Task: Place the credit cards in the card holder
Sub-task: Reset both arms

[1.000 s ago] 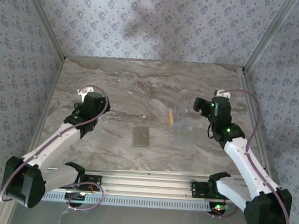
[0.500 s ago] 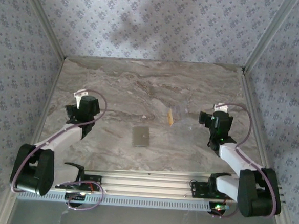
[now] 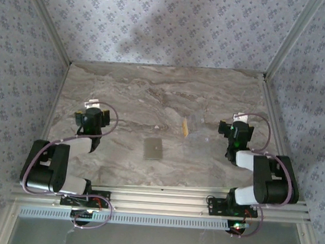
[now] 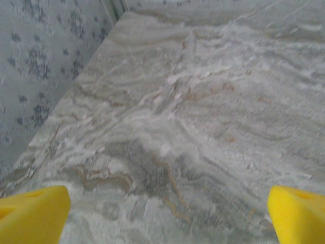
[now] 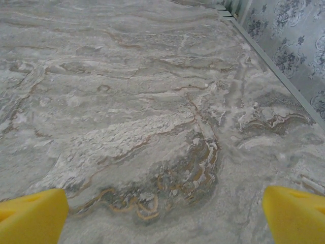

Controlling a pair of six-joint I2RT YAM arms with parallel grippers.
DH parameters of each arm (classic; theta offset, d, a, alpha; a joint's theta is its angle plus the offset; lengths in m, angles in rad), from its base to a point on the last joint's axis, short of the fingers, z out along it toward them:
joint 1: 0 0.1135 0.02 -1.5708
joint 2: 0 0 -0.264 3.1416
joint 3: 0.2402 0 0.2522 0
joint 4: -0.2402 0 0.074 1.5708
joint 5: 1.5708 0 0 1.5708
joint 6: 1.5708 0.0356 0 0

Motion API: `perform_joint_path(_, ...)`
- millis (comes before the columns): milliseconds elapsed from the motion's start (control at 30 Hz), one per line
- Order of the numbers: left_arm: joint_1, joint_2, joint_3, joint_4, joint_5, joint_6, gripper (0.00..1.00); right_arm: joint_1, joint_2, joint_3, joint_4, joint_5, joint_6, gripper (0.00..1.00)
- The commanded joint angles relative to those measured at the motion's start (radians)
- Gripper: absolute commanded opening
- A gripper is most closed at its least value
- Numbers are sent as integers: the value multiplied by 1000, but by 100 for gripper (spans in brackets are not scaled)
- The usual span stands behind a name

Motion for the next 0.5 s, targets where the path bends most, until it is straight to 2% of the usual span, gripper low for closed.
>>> perform_joint_path(0,17,38,-65,250,11,46,100,-41,42,36,70,-70,-6,100)
perform_joint_path(33,30,74,-82,321,-15,26,99,-45,68,43,77,-108,-18,100)
perform_joint_path(67,44,96,-81,358,5,26,100,-46,93,34,109,-134,-23,100)
perform_joint_path(133,55,73,-55,254,42,9,100,-49,96,3,170,-111,-14,100)
perform_joint_path(233,86,88,-77,303,146,8,100,-54,97,8,165,-125,-12,100)
perform_joint_path(300,100,177,-54,370,154,11,100,-54,99,27,127,-166,-30,100)
perform_joint_path(367,135,135,-24,229,215,-27,100,-55,100,26,130,-170,-30,100)
perform_joint_path(400,137,154,-45,306,215,-20,100,-54,102,27,130,-169,-30,100)
perform_joint_path(467,135,138,-30,245,212,-28,100,-55,102,28,128,-170,-30,100)
